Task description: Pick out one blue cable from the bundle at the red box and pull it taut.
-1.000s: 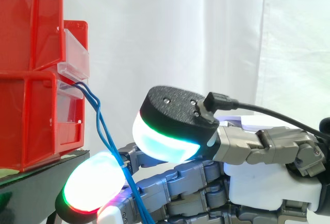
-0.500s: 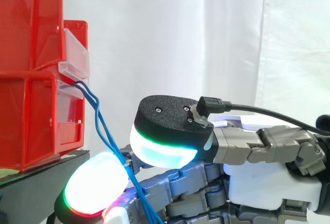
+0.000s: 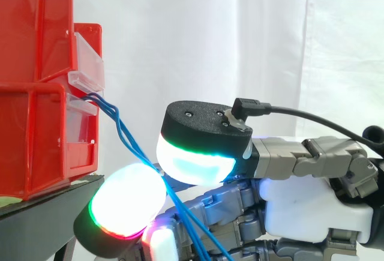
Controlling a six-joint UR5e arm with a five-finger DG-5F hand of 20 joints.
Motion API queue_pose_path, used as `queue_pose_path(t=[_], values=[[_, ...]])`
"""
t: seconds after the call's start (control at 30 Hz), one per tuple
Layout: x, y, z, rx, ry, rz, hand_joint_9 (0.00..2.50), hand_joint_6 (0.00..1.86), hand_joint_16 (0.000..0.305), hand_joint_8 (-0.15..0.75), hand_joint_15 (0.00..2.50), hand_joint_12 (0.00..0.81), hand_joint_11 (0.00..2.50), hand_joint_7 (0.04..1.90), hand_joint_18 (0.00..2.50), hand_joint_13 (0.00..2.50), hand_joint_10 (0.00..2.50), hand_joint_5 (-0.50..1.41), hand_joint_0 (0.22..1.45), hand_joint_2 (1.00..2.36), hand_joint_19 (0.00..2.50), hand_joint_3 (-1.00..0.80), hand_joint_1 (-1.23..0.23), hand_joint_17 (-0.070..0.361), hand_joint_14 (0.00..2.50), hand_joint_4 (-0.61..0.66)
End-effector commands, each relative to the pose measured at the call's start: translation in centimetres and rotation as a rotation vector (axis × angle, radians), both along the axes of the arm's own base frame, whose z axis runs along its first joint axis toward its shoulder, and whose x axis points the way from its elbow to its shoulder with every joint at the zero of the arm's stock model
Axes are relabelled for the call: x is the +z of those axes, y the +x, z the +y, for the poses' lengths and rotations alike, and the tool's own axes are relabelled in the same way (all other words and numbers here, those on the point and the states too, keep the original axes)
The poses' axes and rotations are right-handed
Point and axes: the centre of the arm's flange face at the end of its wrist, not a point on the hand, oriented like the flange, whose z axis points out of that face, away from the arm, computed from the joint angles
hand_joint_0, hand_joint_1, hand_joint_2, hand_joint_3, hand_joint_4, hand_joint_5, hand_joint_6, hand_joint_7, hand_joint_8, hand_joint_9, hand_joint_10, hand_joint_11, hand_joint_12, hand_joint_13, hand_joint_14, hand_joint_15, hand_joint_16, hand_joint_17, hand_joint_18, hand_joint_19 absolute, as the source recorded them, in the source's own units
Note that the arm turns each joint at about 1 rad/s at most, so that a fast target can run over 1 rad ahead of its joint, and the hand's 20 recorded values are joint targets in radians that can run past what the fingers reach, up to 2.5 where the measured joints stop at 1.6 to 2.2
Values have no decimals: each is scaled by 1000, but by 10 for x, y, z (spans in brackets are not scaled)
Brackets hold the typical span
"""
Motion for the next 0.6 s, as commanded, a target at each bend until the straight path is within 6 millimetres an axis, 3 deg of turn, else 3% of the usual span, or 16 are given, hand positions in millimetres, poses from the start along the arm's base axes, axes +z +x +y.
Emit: queue_pose_path(t=[0.0, 0.3, 0.47, 0.57], values=[[1, 1, -2, 20, 25, -3, 807, 929, 43, 312, 213, 330, 726, 790, 534, 363, 19, -172, 602, 1017, 598, -106, -591, 98, 7, 167], [6, 3, -9, 62, 71, -15, 870, 938, 44, 321, 224, 337, 764, 837, 584, 400, 20, -159, 606, 1016, 596, -129, -639, 100, 8, 152], [13, 7, -17, 81, 71, 2, 840, 883, 42, 305, 227, 327, 762, 812, 556, 382, 21, -172, 541, 1002, 618, -469, -563, 95, 8, 174], [12, 6, -20, 75, 65, 15, 809, 830, 45, 305, 228, 335, 735, 784, 555, 373, 21, -173, 509, 1000, 610, -500, -519, 101, 8, 197]])
